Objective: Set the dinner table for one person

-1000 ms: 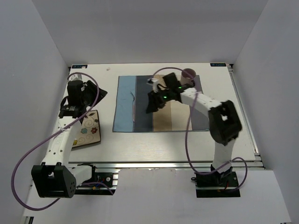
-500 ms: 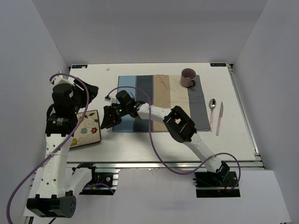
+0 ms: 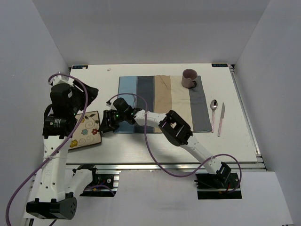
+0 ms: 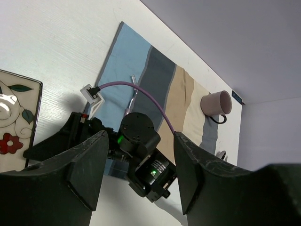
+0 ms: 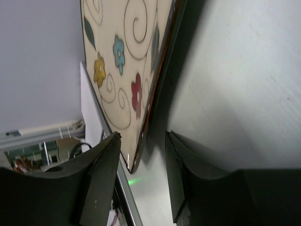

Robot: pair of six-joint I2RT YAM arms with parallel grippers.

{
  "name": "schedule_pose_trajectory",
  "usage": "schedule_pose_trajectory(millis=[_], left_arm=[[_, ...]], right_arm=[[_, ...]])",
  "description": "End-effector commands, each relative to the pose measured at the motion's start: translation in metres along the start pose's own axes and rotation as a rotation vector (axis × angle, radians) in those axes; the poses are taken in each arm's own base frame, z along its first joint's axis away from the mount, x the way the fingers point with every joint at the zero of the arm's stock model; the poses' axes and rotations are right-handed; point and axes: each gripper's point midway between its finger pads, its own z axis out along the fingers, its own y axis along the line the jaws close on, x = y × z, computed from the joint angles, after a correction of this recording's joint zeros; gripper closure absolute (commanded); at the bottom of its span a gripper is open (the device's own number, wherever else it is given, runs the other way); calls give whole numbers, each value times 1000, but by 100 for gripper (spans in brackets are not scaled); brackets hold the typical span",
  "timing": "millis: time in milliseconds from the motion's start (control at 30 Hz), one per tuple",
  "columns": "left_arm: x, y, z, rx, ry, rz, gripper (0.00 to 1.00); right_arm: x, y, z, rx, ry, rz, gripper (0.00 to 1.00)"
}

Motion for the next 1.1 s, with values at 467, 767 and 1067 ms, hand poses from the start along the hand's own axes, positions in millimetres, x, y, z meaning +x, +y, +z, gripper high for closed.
schedule_pose_trajectory(millis=[467,767,1067], left_arm=[[-4,0,-17,-21,4,-4,32],[-11,-6,-15,-8,-9,16,32],[-38,-26,-21,46,-83,68,31]], right_arm=[[2,-27,42,109,-130,146,62],[-16,-8,28,21,-155,84,100],[-48,121,-34,-340,-157,-186,100]])
